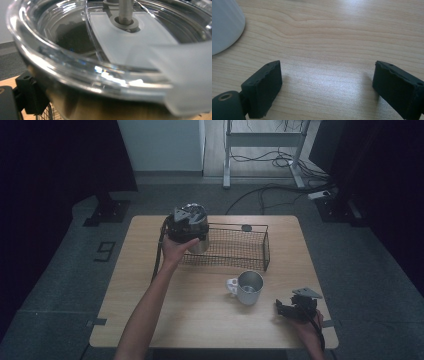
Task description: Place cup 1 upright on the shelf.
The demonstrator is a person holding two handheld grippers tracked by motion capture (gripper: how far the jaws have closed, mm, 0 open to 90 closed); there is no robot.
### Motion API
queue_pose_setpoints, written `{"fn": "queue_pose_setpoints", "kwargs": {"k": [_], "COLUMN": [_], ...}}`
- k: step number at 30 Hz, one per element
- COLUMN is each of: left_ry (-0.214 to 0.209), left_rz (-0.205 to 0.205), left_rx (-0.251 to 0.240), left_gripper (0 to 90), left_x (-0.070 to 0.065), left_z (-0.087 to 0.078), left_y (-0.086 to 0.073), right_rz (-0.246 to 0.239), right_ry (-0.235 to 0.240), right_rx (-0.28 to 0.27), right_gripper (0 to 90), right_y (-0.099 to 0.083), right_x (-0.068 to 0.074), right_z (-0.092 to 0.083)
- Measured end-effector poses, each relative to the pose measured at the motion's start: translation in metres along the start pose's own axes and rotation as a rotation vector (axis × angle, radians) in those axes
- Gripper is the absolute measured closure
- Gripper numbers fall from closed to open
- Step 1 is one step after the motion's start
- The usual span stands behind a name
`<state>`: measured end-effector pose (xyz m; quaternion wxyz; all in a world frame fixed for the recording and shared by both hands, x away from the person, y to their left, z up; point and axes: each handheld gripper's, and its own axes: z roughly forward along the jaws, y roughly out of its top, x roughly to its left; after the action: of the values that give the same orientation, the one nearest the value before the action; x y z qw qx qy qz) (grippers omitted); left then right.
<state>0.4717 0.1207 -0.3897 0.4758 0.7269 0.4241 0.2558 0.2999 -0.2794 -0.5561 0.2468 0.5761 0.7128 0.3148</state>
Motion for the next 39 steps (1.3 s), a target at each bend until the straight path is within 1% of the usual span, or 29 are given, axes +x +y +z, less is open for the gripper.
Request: {"fn": "queue_pose_setpoints", "kwargs": {"k": [4, 11, 12, 13, 17, 25, 33, 39], "left_ry": [0.003, 0.005, 0.006, 0.007, 0.006, 0.008, 0.015, 0.019], "left_rz": [-0.015, -0.02, -0.016, -0.021, -0.008, -0.032, -0.039, -0.047], "left_rx": [0.004, 0.01, 0.012, 0.013, 0.012, 0.031, 0.046, 0.06], "left_gripper": [3.9, 3.9, 3.9, 3.9, 3.9, 3.9, 3.9, 3.9], "left_x": [0.002, 0.004, 0.004, 0.004, 0.004, 0.008, 0.011, 0.013], "left_z": [0.004, 0.01, 0.012, 0.013, 0.017, 0.025, 0.03, 0.034], "left_y": [-0.001, -0.004, -0.004, -0.004, -0.006, -0.009, -0.014, -0.022], "right_rz": [0.0, 0.0, 0.0, 0.0, 0.0, 0.0, 0.0, 0.0], "right_ry": [0.0, 0.0, -0.001, 0.0, 0.001, 0.001, 0.001, 0.001], "right_rx": [0.0, 0.0, 0.0, 0.0, 0.0, 0.0, 0.0, 0.0], "right_gripper": [8.5, 8.5, 8.6, 8.6, 8.6, 8.7, 8.7, 8.7], "right_y": [0.0, 0.0, 0.0, 0.0, 0.0, 0.0, 0.0, 0.0], "right_x": [0.0, 0.0, 0.0, 0.0, 0.0, 0.0, 0.0, 0.0], "right_z": [0.0, 0.0, 0.0, 0.0, 0.0, 0.0, 0.0, 0.0]}}
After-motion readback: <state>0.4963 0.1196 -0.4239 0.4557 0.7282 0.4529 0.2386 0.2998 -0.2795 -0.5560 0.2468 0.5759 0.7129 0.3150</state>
